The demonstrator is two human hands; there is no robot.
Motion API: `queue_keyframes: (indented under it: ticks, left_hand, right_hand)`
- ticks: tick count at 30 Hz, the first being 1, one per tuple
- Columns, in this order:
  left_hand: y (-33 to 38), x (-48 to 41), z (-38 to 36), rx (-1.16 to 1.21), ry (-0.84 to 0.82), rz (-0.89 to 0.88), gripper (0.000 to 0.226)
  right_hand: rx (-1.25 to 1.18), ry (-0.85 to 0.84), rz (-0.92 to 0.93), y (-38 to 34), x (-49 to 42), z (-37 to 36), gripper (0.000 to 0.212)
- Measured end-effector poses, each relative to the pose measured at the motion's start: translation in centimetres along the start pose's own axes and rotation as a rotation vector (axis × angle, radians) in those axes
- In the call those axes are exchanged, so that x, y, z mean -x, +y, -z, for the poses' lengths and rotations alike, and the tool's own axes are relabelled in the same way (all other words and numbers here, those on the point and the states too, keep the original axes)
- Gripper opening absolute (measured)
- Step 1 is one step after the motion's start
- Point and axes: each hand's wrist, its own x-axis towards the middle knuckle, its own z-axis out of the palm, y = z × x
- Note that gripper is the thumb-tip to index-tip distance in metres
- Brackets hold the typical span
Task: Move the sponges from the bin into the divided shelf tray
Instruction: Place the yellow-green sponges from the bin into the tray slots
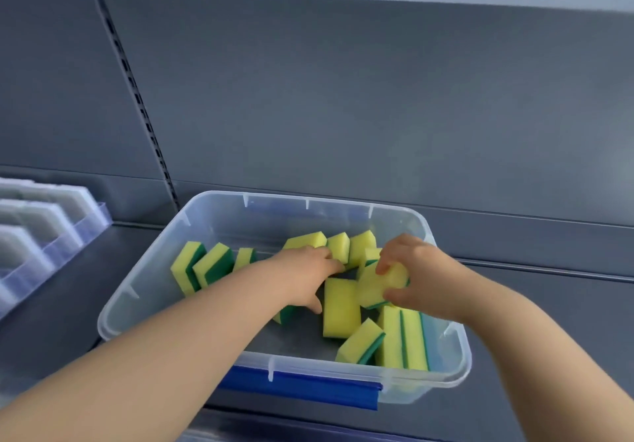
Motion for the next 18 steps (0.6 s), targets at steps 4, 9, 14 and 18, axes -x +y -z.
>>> queue_keyframes:
  ticks: [4,9,14,18]
  left_hand:
    - [0.9,-2.1,-0.8,-0.008,-0.103,-0.009,0.068]
    - [2.5,-4.0,-1.6,-0.043,-0.160,0.022,0.064]
    - [2.3,-4.6,-2.2,-0.012,-0.261,0.091,0.079]
    - [1.7,-4.5,-2.2,0.026,-0.302,0.133,0.082]
  right_hand:
    - [0.041,-0.018,-0.013,-0.4,0.3,-0.9,0.032]
    - [0.062,0.016,-0.052,-0.5,0.9,-1.5,0.022]
    - [0.081,0.073,-0.082,-0.5,1.5,-1.6,0.025]
    - [0.070,0.135,-0.093,-0.7,1.9,-1.6,0.039]
